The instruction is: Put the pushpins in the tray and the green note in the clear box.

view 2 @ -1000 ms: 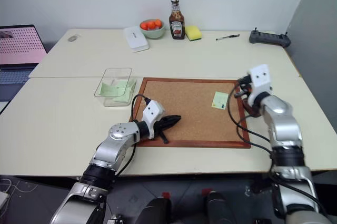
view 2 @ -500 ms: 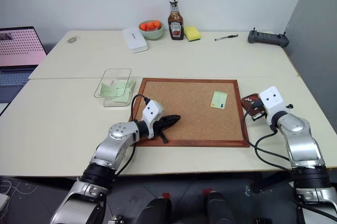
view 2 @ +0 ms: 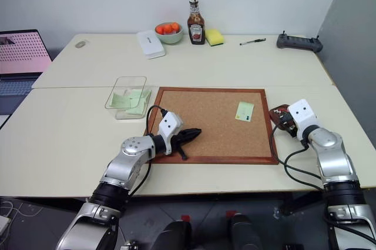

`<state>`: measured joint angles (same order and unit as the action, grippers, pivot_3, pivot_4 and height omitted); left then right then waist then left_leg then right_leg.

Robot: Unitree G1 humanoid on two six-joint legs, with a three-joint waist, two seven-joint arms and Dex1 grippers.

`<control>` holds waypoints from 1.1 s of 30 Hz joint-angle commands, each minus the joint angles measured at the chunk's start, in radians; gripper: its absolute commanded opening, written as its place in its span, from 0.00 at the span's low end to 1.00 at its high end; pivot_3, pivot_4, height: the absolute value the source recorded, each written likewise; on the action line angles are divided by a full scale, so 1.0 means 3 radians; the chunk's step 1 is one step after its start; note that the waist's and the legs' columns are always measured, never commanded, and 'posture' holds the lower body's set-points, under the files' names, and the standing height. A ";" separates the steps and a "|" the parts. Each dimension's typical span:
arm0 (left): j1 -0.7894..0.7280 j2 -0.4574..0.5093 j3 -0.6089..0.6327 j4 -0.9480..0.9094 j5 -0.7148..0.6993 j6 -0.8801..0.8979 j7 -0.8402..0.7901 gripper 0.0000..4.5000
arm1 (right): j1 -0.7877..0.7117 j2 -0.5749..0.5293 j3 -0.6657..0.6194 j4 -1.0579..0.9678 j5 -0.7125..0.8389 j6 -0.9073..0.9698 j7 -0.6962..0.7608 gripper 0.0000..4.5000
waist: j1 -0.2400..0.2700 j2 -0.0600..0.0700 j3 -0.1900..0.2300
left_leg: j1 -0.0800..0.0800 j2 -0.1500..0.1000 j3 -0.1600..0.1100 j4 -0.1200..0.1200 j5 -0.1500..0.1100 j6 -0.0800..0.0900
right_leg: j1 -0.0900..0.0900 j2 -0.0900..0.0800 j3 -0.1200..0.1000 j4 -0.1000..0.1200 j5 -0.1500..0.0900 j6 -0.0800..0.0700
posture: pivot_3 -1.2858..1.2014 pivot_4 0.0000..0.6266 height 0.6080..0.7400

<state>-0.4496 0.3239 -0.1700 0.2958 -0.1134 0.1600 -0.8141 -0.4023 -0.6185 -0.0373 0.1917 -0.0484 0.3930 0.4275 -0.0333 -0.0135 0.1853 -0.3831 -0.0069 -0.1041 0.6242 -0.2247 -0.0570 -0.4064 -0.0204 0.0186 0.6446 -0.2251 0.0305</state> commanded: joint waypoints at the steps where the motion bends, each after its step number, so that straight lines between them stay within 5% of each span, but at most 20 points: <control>1: 0.0112 0.0021 -0.0095 0.0096 0.0091 0.0056 -0.0005 0.00 | -0.0094 -0.0002 -0.0209 -0.0153 0.0094 -0.0091 -0.0072 0.90 | 0.0000 0.0000 0.0000 | 0.0000 0.0000 0.0000 0.0000 0.0000 0.0000 | 0.0000 0.0000 0.0000 0.0000 0.0000 0.0000 | 0.52 0.24 1.00; 6: 0.0122 0.0032 -0.0093 0.0097 0.0091 0.0045 -0.0016 0.00 | -0.0085 0.0060 -0.0415 -0.0402 0.0422 -0.0040 0.0069 0.90 | -0.0003 0.0000 0.0000 | 0.0000 0.0000 0.0000 -0.0001 0.0000 0.0000 | 0.0000 0.0000 0.0000 0.0000 0.0000 0.0001 | 0.52 0.24 1.00; 15: 0.0103 0.0026 -0.0108 0.0106 0.0096 0.0038 -0.0025 0.00 | 0.0124 0.0270 -0.0184 -0.0856 0.0839 0.0124 0.0529 0.90 | -0.0007 0.0000 0.0000 | 0.0000 0.0001 -0.0002 -0.0002 0.0000 0.0000 | 0.0000 0.0001 -0.0001 -0.0001 0.0000 0.0001 | 0.52 0.24 1.00; 27: 0.0065 0.0048 -0.0089 0.0121 0.0094 0.0046 -0.0039 0.00 | -0.0068 0.0743 0.0037 -0.0338 0.0751 -0.0043 0.0363 0.90 | -0.0004 0.0000 0.0000 | 0.0000 0.0001 -0.0003 -0.0002 0.0000 0.0000 | 0.0000 0.0000 -0.0003 -0.0001 0.0000 0.0000 | 0.52 0.24 1.00; 33: 0.0104 0.0060 -0.0075 0.0085 0.0090 0.0057 -0.0024 0.00 | -0.0172 0.0836 0.0109 -0.0036 0.0662 -0.0228 0.0326 0.66 | -0.0005 0.0000 0.0000 | 0.0000 0.0001 -0.0003 -0.0002 0.0000 0.0000 | 0.0000 0.0000 -0.0003 -0.0001 0.0000 0.0001 | 0.52 0.24 1.00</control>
<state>-0.4476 0.3290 -0.1703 0.2949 -0.1105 0.1485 -0.8184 -0.4263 -0.3763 -0.0084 0.1774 0.1574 0.3635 0.5333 -0.0348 -0.0135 0.1853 -0.3830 -0.0066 -0.1051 0.6236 -0.2247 -0.0570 -0.4064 -0.0202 0.0176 0.6445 -0.2251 0.0308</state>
